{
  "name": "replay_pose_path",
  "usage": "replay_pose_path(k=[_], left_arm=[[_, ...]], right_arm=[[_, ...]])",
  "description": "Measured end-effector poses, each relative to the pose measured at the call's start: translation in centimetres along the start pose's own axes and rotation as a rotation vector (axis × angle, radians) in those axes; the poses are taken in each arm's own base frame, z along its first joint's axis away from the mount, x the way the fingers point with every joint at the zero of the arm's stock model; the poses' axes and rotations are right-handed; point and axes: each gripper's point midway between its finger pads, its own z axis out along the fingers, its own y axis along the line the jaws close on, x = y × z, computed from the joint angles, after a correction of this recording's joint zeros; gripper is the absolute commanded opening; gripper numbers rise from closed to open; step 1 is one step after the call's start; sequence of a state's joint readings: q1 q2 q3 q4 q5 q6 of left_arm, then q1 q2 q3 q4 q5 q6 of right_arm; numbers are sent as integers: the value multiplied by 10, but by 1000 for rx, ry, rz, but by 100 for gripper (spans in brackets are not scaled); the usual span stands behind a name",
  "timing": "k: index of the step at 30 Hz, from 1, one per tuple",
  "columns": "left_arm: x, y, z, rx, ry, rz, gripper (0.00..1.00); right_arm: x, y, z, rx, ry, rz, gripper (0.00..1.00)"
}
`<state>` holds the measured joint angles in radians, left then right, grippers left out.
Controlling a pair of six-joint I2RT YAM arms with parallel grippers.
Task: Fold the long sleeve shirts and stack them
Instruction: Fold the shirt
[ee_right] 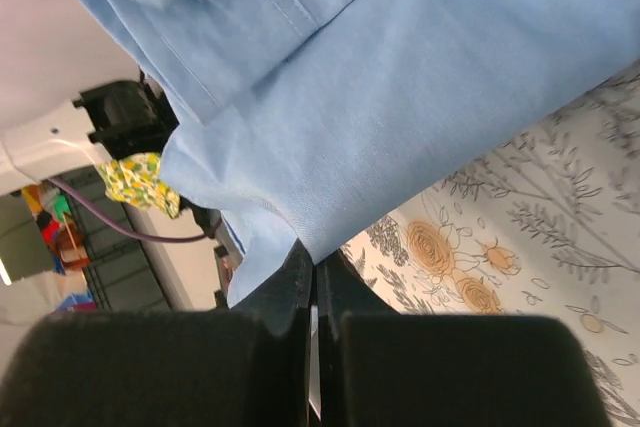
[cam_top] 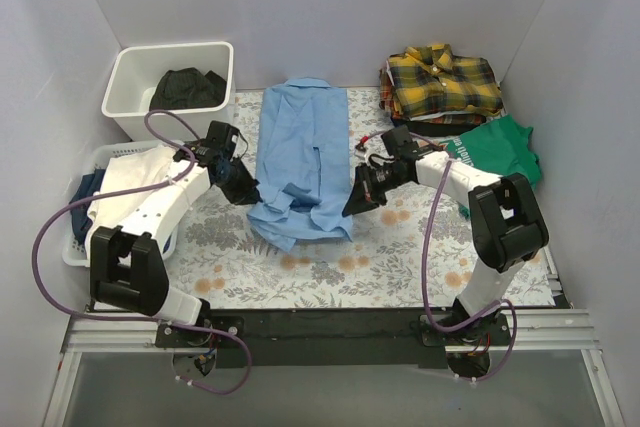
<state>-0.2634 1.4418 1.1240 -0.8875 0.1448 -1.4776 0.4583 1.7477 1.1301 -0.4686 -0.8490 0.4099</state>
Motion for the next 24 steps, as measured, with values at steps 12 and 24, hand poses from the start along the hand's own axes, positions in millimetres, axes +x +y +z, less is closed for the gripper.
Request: replay_pose_path(k=[12,24], left_arm=[[-72,-49,43,-8,-92,-40,0],[-141,-72,108,-49,-111,-84,20]], right_arm=[[-109,-9,-3,-61,-125,54,1],[-185,-49,7,-95,-173,200,22]])
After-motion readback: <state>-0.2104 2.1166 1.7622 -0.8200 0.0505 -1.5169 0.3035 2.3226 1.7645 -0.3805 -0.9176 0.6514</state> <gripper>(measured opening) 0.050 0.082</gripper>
